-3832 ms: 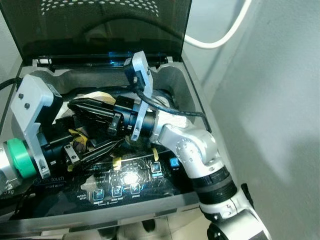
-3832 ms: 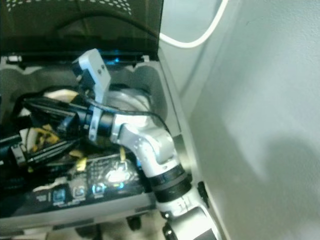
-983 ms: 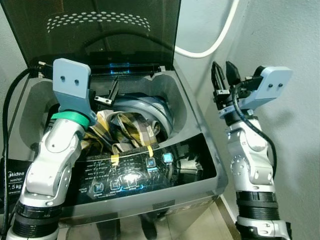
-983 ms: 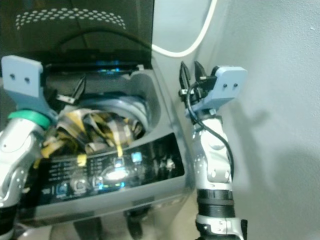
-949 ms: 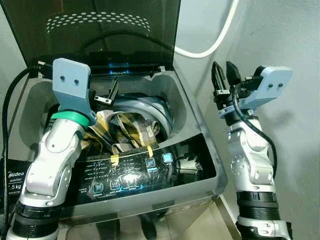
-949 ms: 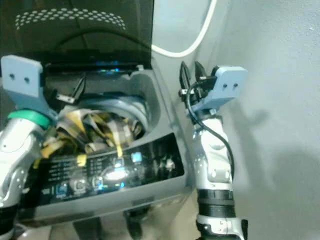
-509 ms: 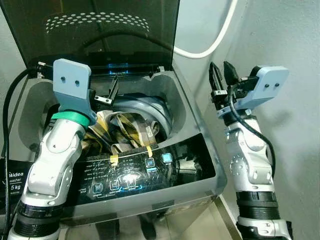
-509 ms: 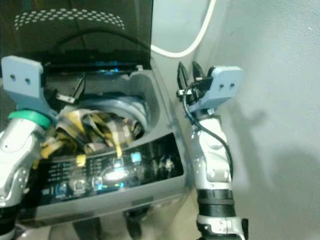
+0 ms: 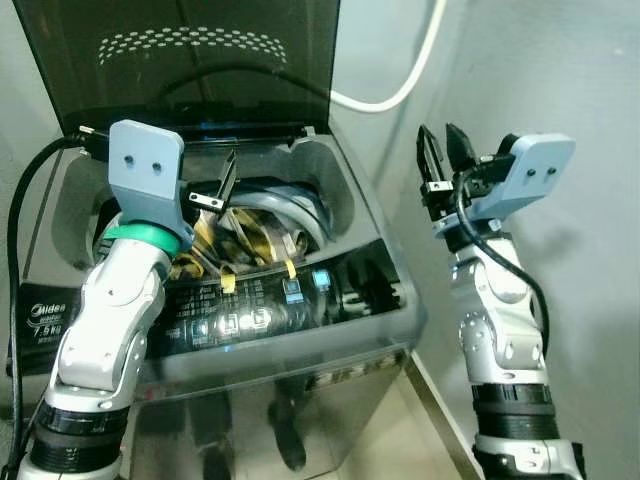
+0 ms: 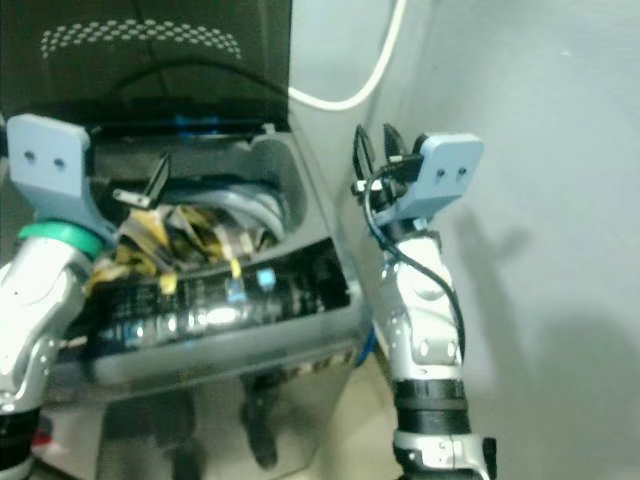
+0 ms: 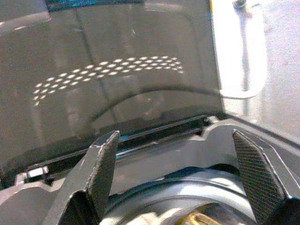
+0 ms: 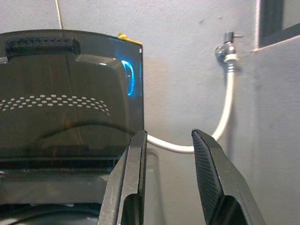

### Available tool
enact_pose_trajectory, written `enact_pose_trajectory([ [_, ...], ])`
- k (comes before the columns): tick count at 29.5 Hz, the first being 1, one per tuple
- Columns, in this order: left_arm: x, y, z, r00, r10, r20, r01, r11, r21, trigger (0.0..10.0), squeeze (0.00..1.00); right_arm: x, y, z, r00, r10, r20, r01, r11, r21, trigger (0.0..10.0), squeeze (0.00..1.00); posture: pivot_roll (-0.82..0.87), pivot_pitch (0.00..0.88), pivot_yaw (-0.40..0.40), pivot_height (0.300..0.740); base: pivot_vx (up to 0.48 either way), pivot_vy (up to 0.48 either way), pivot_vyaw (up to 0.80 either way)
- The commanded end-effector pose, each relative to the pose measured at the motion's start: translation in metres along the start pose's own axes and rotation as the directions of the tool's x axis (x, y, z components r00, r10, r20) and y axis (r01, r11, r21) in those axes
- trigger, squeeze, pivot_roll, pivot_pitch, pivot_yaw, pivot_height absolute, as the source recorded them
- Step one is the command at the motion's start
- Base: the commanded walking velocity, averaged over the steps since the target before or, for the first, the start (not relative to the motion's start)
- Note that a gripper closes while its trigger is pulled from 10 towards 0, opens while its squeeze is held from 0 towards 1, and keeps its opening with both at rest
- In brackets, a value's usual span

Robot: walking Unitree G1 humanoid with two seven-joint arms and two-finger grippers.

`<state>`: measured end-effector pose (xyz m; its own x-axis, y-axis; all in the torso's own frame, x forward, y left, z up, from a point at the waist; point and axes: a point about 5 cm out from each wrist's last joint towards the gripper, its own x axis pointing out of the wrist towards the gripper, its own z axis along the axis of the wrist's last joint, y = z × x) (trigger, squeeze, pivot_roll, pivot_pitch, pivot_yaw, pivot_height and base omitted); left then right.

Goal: Clothes washing

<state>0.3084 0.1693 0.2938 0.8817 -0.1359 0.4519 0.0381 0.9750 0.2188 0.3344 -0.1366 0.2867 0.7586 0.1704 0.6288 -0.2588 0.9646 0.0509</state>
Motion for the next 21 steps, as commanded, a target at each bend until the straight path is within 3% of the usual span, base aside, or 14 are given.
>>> enact_pose_trajectory([
  [1,-0.001,0.0003,-0.0016,1.0,-0.001,0.0,0.001,1.0,0.005,10.0,0.0,-0.0039,-0.0027,-0.0042,1.0,-0.013,-0.014,0.013,1.0,-0.011,10.0,0.0,0.09,0.061,0.0,0.74,-0.315,0.0,0.0],
  [21,0.0004,-0.0004,-0.0034,1.0,0.001,-0.002,-0.001,1.0,0.01,10.0,0.0,-0.0051,-0.0018,-0.0058,1.0,-0.002,-0.025,0.001,1.0,-0.024,10.0,0.0,0.09,0.064,-0.001,0.74,-0.328,0.0,0.0],
])
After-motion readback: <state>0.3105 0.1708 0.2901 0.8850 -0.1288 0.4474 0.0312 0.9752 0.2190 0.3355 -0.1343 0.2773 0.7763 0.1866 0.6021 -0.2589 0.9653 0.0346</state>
